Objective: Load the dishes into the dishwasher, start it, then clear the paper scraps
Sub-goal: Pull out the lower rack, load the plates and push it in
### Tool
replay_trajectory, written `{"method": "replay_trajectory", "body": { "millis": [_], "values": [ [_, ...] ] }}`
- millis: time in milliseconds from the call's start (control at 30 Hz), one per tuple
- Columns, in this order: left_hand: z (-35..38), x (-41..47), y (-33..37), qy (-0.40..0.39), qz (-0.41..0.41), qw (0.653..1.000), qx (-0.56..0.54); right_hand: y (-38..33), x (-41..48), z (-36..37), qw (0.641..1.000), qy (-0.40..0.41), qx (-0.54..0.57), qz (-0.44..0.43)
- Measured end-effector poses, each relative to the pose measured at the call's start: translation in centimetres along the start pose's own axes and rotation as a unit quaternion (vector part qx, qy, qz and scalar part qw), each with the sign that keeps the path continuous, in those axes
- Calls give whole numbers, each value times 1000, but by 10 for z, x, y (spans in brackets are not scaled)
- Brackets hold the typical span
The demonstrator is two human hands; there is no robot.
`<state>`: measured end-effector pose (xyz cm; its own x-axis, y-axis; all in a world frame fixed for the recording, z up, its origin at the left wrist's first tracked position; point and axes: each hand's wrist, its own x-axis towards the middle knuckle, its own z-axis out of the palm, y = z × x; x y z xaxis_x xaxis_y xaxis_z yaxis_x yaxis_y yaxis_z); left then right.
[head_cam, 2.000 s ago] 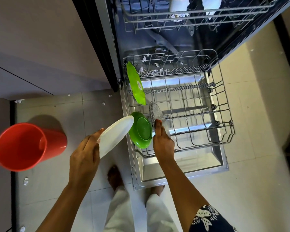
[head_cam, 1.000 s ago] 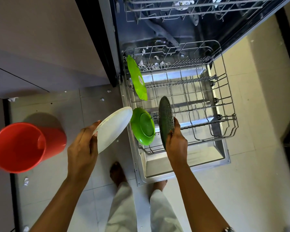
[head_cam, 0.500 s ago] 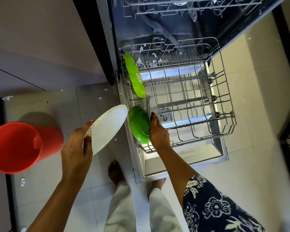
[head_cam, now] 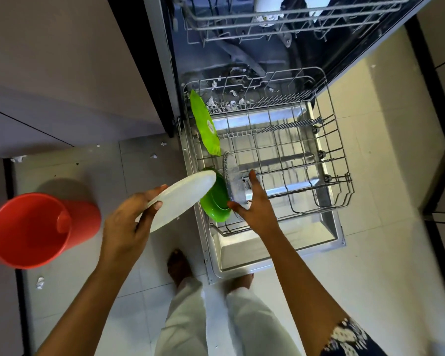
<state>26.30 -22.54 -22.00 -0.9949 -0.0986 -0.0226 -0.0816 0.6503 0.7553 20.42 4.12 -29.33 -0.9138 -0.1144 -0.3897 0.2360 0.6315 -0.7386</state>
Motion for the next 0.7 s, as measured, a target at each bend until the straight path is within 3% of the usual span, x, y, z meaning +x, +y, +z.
{"method": "replay_trajectory", "body": {
  "millis": [67, 133, 300, 400, 533, 633, 700],
  "values": [
    [-7, 4, 15, -63, 30, 997, -15, -26, -12, -19, 995, -55, 79, -40],
    [-6, 8, 34, -104, 60, 993, -22, -43, -22, -33, 987, -127, 79, -57],
    [27, 17, 63, -94, 52, 992, -63, -42, -36, -77, 992, -116, 36, -29],
    [71, 10, 61, -28, -51, 990, -131, -24, -42, -110, 997, -57, -37, -27],
    [149, -27, 40, 40, -282, 941, -181, 10, -49, -146, 996, 74, -34, 29],
    [194, -49, 33, -42, -361, 924, -119, 31, -46, -152, 986, 147, -57, 52],
    [215, -61, 29, -123, -338, 932, -53, 41, -39, -147, 982, 164, -70, 60]
  ]
}}
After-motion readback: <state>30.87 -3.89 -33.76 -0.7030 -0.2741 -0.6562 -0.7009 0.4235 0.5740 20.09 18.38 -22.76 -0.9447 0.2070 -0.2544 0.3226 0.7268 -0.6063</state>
